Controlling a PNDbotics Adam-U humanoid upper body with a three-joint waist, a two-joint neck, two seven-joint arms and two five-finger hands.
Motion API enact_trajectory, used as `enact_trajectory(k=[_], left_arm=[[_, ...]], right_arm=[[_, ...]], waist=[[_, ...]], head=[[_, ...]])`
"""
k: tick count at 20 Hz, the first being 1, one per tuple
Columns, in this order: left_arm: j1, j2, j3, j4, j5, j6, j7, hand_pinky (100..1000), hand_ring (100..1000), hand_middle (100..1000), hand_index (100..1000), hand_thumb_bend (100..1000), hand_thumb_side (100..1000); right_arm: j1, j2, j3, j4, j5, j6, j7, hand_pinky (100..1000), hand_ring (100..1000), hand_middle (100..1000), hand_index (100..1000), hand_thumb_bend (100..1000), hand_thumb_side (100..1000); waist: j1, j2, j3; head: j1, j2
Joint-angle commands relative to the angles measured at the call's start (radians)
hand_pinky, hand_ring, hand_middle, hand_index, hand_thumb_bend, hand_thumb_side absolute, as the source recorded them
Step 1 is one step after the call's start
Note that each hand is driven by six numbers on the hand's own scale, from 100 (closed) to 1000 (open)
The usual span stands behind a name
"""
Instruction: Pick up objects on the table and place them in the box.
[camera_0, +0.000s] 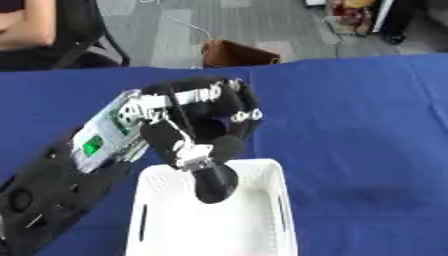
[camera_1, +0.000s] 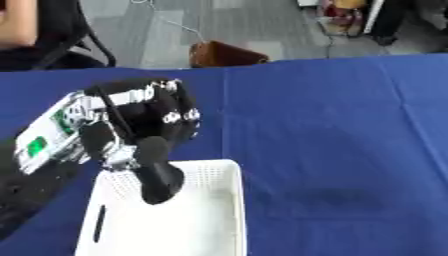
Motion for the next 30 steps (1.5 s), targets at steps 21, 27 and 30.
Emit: enact_trajectory(k=[21,27,30], left_arm=[[0.034,0.000,-0.070,-0.002,-0.211,-0.418,-0.224,643,938,859,897,100,820],[0.058,-0.009,-0.112,-0.006,-0.354,-0.479,-0.224,818,1000,987,1000,100,817],[0.064,-0.013,-0.115,-0.001,-0.374,-0.479,-0.224,838,1000,995,1000,100,827]], right_arm=[[-0.023,-0.014,-0.015,-0.022,-0.007,-0.353,0.350,717,822,826,933,870,697],[-0.027,-0.011,-0.017,-0.020,-0.005,-0.353,0.350,717,822,826,933,874,693],[-0.026,-0.011,-0.017,-0.019,-0.004,-0.353,0.350,717,822,825,933,874,692]], waist=[[-0.019,-0.011,0.004],[-0.022,-0.010,0.006],[-0.024,-0.010,0.008]], head=[[0.010,-0.014],[0.011,-0.017],[0.010,-0.018]])
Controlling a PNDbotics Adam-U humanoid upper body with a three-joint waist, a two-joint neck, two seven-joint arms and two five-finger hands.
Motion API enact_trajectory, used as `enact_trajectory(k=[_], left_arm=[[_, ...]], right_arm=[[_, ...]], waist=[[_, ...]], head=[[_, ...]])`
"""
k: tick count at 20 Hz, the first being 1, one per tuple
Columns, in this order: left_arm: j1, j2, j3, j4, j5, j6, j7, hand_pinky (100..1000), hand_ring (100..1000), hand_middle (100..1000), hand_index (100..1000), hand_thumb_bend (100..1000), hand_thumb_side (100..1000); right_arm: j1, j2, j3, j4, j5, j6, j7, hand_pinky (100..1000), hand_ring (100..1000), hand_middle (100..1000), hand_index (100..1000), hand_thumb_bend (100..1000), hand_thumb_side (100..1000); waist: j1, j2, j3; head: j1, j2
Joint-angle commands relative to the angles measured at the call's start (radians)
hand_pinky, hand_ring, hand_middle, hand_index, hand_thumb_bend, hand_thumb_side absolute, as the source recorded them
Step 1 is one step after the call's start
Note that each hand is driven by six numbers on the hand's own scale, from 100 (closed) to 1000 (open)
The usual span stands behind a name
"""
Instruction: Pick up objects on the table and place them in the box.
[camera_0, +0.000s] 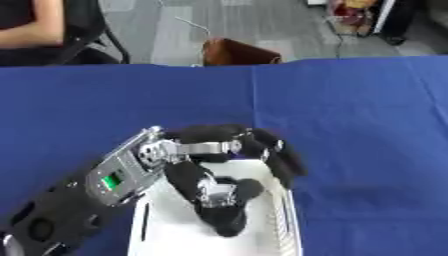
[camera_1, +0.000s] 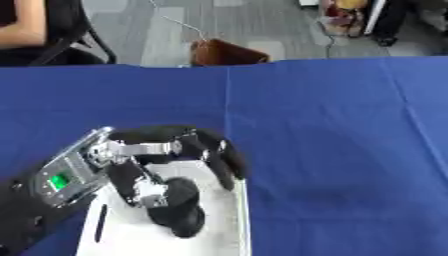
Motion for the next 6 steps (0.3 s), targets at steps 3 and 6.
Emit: enact_trajectory(k=[3,6], left_arm=[[0.000,0.008,-0.004,-0.010,-0.026,-0.355,-0.348,844,1000,993,1000,100,823],[0.002,0.009,-0.005,-0.010,-0.028,-0.355,-0.348,849,1000,994,1000,100,829]], right_arm=[[-0.018,-0.018,-0.011,-0.013,-0.002,-0.353,0.350,717,822,825,933,876,691],[-0.018,-0.018,-0.012,-0.013,-0.002,-0.353,0.350,717,822,825,933,877,690]], waist=[[-0.007,-0.018,0.003],[-0.009,-0.018,0.004]], head=[[0.009,-0.014],[0.009,-0.014]])
